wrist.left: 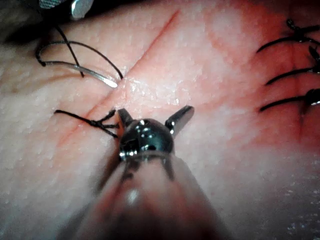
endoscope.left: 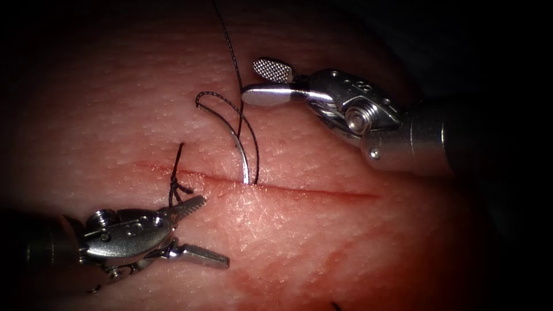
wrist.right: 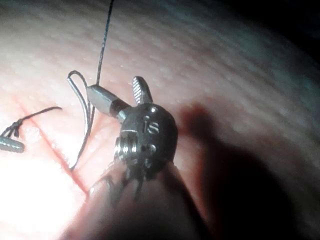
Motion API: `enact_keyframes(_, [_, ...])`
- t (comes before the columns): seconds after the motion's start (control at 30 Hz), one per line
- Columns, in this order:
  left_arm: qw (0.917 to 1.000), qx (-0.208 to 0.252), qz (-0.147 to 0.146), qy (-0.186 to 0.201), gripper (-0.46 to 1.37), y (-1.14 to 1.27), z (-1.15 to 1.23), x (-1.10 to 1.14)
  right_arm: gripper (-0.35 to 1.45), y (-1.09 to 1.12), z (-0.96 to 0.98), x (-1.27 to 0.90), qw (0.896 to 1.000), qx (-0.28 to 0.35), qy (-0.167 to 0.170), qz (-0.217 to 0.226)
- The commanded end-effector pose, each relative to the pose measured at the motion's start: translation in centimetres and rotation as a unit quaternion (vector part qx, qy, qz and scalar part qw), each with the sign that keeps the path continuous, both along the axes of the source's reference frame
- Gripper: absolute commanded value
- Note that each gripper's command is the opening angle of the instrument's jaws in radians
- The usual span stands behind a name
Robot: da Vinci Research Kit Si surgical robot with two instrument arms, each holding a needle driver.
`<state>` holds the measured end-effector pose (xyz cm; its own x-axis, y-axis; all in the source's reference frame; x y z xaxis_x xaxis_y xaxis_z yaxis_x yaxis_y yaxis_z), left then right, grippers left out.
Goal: Wound Closure
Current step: Throw the needle through the bottom of the skin beneth the wound with the right driver
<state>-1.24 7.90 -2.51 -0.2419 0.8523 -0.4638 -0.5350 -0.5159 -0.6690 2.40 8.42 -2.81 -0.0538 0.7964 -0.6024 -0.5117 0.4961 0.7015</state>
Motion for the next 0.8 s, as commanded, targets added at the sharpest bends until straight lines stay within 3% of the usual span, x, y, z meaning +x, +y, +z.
enact_keyframes(0.03, [1.0,0.0,0.0,0.0,0.81,0.0,0.0,0.0,1.44,-0.01,-0.01,-0.05,1.0,0.003,-0.016,-0.006])
enact_keyframes(0.23, [1.0,0.0,0.0,0.0,0.81,0.0,0.0,0.01,1.41,-0.14,-0.17,-0.04,0.998,0.025,-0.042,-0.036])
enact_keyframes(0.37, [1.0,0.0,0.0,0.0,0.81,0.0,0.0,0.01,1.23,-0.27,-0.39,0.04,0.995,0.032,-0.057,-0.073])
enact_keyframes(0.57, [1.0,0.0,0.0,0.0,0.8,0.0,0.0,0.01,1.14,-0.39,-0.76,0.29,0.987,0.029,-0.106,-0.118])
enact_keyframes(0.8, [1.0,-0.003,0.001,0.0,0.79,-0.01,-0.01,0.01,1.12,-0.48,-0.86,0.49,0.98,0.032,-0.134,-0.145])
